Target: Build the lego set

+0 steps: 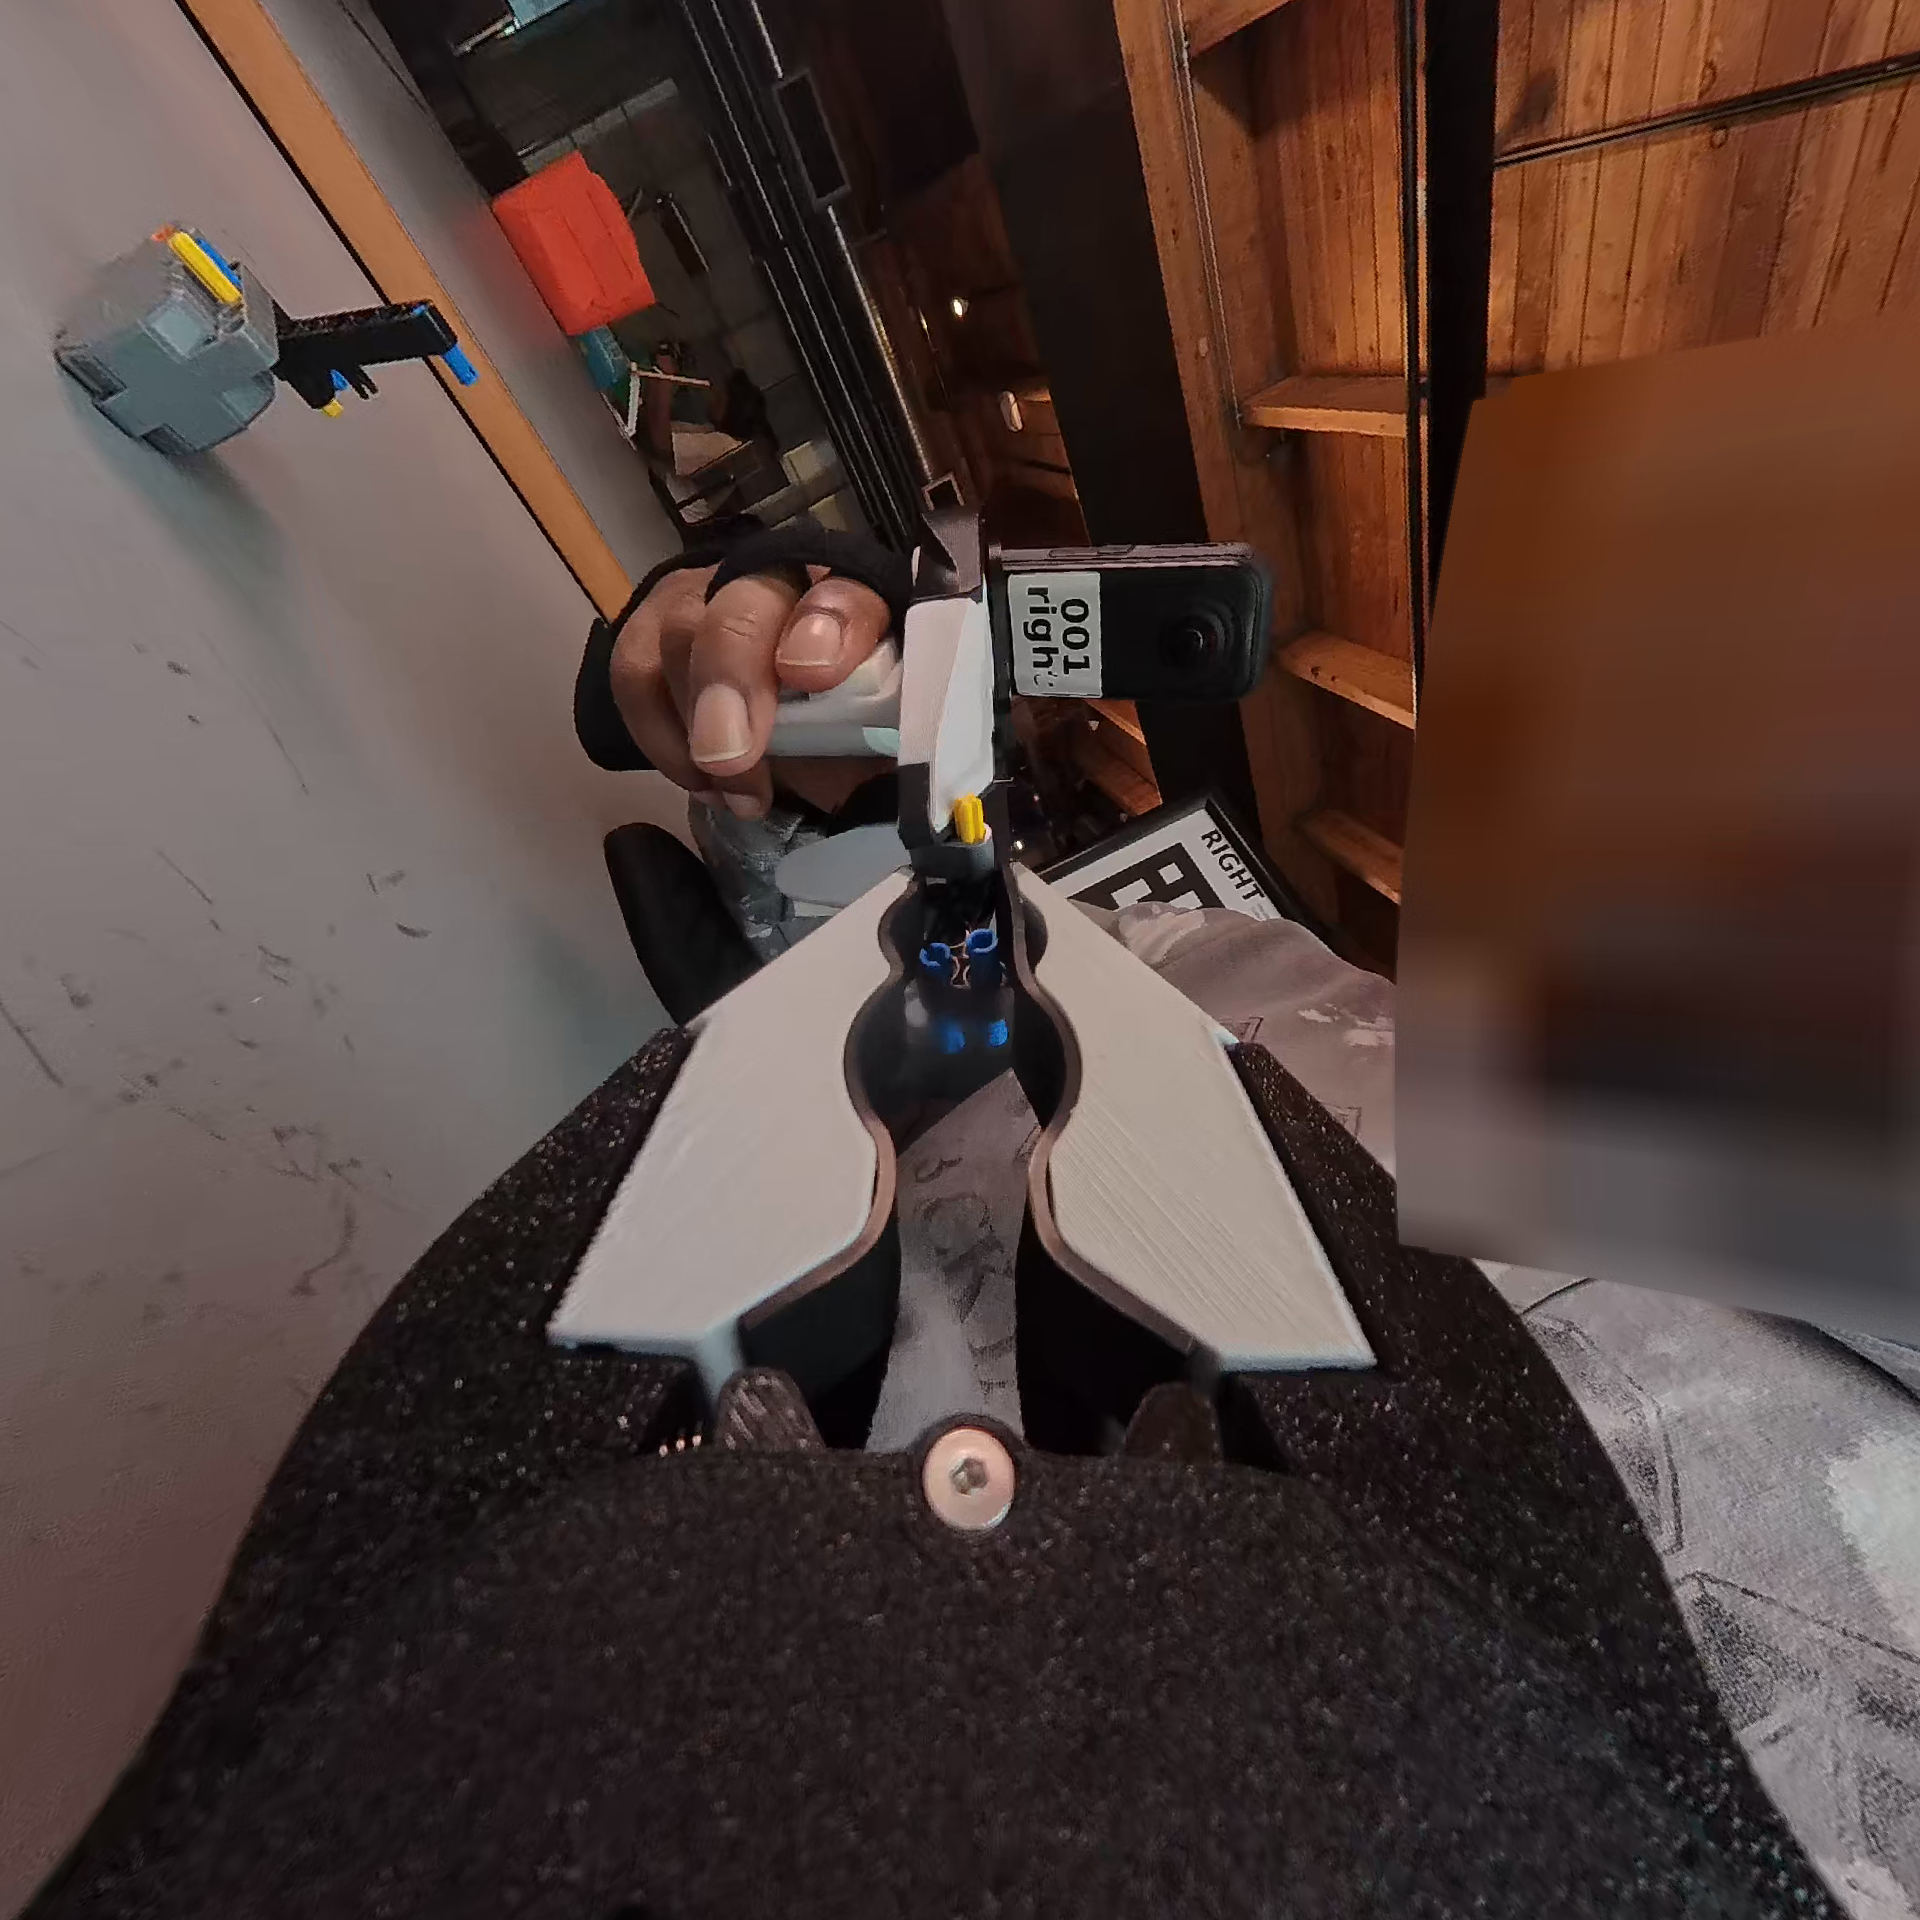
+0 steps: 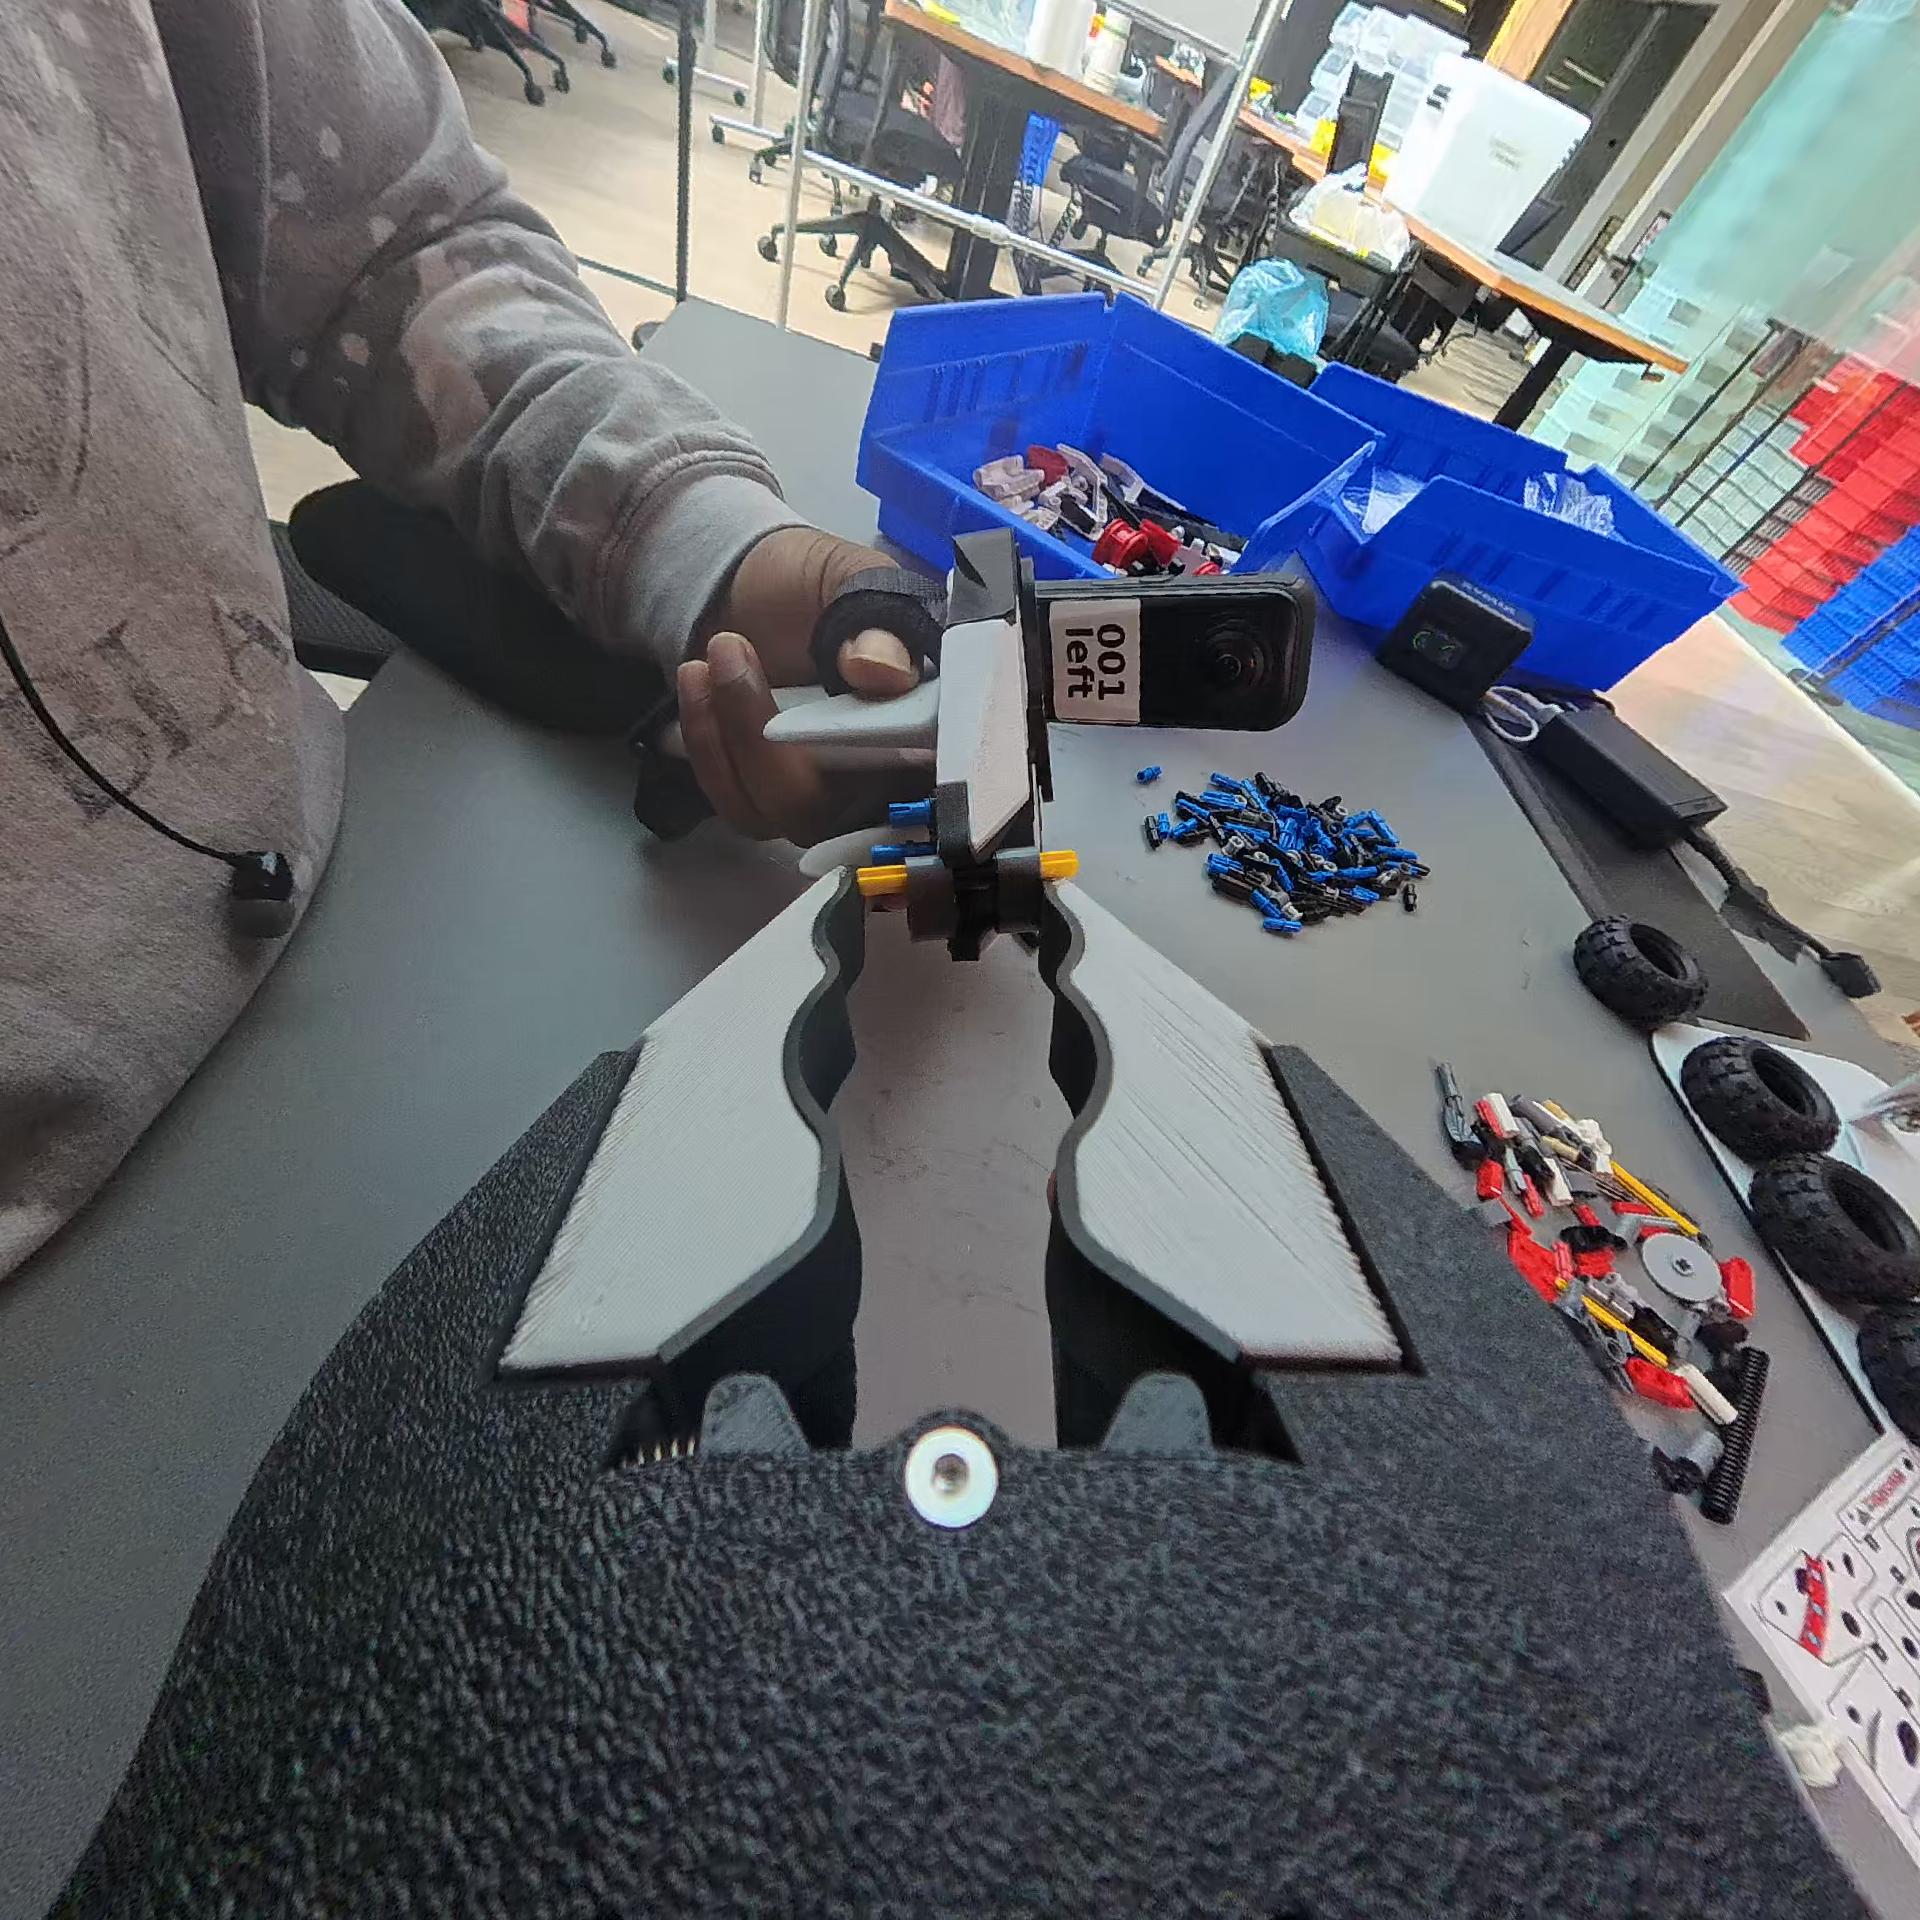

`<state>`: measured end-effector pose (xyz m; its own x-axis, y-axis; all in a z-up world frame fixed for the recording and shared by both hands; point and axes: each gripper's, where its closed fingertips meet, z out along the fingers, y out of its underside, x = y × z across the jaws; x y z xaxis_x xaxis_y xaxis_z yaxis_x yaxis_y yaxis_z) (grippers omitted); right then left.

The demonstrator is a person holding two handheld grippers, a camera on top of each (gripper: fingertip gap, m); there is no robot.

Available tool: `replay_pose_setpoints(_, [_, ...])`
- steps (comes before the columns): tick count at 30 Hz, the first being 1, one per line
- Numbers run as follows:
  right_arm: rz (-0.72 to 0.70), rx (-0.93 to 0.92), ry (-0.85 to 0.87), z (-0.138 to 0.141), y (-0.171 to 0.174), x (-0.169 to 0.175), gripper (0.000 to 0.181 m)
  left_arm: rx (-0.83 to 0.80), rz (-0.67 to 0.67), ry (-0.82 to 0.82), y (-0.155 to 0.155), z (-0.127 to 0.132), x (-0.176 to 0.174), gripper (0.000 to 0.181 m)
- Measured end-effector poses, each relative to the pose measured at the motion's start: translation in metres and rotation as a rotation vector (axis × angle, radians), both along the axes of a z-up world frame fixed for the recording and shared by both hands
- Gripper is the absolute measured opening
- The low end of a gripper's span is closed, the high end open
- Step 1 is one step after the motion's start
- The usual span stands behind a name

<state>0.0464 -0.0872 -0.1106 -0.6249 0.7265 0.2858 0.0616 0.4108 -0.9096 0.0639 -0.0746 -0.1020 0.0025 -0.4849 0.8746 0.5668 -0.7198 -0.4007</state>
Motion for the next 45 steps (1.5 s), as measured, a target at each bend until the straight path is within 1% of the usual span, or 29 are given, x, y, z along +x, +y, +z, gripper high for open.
replay_pose_setpoints(1, [-0.001,-0.006,-0.007,-0.001,0.000,0.000,0.032,-0.002,-0.001,0.010,0.000,-0.001,0.000,0.012])
replay_pose_setpoints(5, [-0.006,-0.021,-0.017,-0.005,0.000,0.000,0.031,-0.012,-0.008,0.019,-0.001,-0.005,0.001,0.012])
replay_pose_setpoints(16, [-0.028,-0.054,-0.033,-0.004,0.000,0.001,0.030,0.001,-0.004,0.024,-0.001,-0.005,0.002,0.012])
replay_pose_setpoints(33, [-0.017,-0.143,-0.048,-0.005,0.000,0.002,0.028,0.059,0.034,0.130,-0.002,-0.007,0.003,0.011])
replay_pose_setpoints(36, [-0.021,-0.144,-0.032,-0.005,0.000,0.001,0.031,0.055,0.039,0.127,-0.001,-0.006,0.000,0.012])
replay_pose_setpoints(38, [-0.049,-0.115,0.019,-0.001,0.003,-0.004,0.033,0.092,0.059,0.139,0.002,-0.001,-0.005,0.012])
replay_pose_setpoints(41, [-0.082,0.001,0.116,0.011,-0.001,-0.006,0.035,0.194,0.052,0.163,-0.004,0.013,-0.006,0.012])
replay_pose_setpoints(45, [-0.089,0.044,0.138,0.016,-0.007,-0.002,0.040,0.303,0.057,0.216,-0.012,0.020,0.000,0.012])
